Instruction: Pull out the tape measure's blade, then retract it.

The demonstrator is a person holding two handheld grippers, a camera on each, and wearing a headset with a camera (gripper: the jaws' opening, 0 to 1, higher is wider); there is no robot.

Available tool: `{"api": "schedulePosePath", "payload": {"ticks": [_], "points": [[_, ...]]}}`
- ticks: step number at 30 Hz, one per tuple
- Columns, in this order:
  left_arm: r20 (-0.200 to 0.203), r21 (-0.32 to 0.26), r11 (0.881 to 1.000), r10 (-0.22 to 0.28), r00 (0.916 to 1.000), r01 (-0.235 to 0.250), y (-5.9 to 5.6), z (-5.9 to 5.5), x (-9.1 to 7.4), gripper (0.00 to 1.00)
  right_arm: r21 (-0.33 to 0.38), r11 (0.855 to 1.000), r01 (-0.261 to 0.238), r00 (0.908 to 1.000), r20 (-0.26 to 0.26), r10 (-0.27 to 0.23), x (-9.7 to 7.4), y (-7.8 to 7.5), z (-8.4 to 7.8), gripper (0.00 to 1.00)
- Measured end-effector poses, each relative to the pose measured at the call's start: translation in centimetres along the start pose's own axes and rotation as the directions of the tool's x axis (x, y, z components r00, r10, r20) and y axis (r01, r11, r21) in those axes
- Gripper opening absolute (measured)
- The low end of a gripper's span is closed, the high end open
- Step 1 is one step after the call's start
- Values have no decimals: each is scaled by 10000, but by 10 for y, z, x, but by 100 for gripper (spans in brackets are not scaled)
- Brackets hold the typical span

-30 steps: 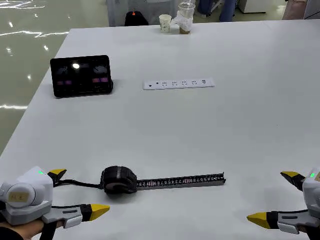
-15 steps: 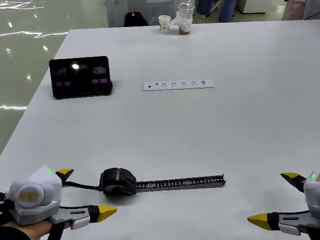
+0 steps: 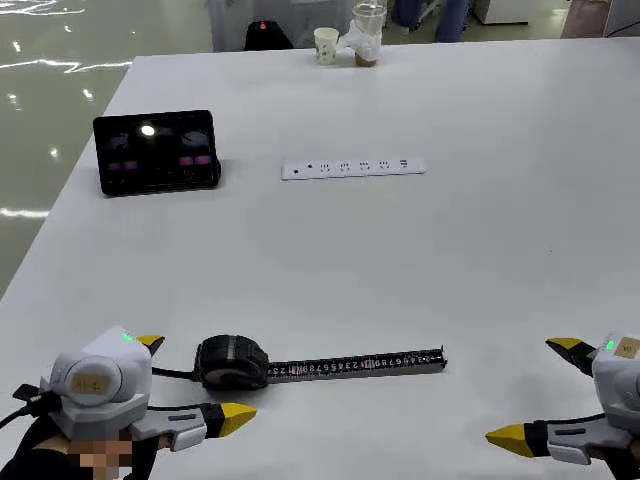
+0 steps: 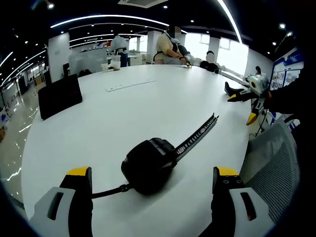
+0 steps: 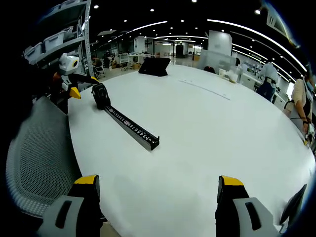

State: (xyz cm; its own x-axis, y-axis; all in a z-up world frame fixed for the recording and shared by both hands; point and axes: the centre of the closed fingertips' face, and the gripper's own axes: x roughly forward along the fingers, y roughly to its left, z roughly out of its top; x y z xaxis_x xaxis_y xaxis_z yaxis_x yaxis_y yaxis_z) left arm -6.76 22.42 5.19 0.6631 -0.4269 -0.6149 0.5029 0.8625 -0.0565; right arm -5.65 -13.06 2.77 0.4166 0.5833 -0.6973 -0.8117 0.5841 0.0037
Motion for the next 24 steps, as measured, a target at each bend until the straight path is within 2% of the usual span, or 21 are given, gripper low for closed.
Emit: {"api": "schedulePosePath", "payload": {"ticks": [3, 6, 8, 12, 15, 19, 22, 24], "points": [[98, -180, 9997, 180, 9998, -179, 0, 3, 2, 99, -33, 9998, -186, 9998, -120, 185, 0, 4, 5, 99], [123, -544, 9970, 555, 9984, -547, 3, 6, 5, 99, -285, 9992, -275, 9994, -237, 268, 2, 1, 11, 99], [319, -829, 9952, 546, 9980, -518, 2, 9, 6, 99, -418, 9986, -330, 9992, -246, 320, 3, -2, 15, 99], [442, -931, 9933, 732, 9963, -689, 1, 13, 9, 99, -718, 9966, -411, 9988, -293, 391, 4, -3, 25, 99], [516, -1236, 9890, 877, 9948, -808, 0, 17, 13, 99, -993, 9939, -471, 9985, -338, 439, 6, -5, 31, 99], [580, -1321, 9864, 1063, 9926, -980, -2, 20, 15, 99, -1208, 9912, -544, 9980, -397, 500, 11, -12, 35, 99], [627, -1455, 9802, 1446, 9875, -1343, 0, 22, 16, 99, -1420, 9876, -666, 9971, -466, 605, 14, -11, 41, 99], [730, -1548, 9736, 1808, 9808, -1680, 4, 24, 16, 99, -1612, 9840, -755, 9964, -509, 681, 18, -12, 44, 99]]}}
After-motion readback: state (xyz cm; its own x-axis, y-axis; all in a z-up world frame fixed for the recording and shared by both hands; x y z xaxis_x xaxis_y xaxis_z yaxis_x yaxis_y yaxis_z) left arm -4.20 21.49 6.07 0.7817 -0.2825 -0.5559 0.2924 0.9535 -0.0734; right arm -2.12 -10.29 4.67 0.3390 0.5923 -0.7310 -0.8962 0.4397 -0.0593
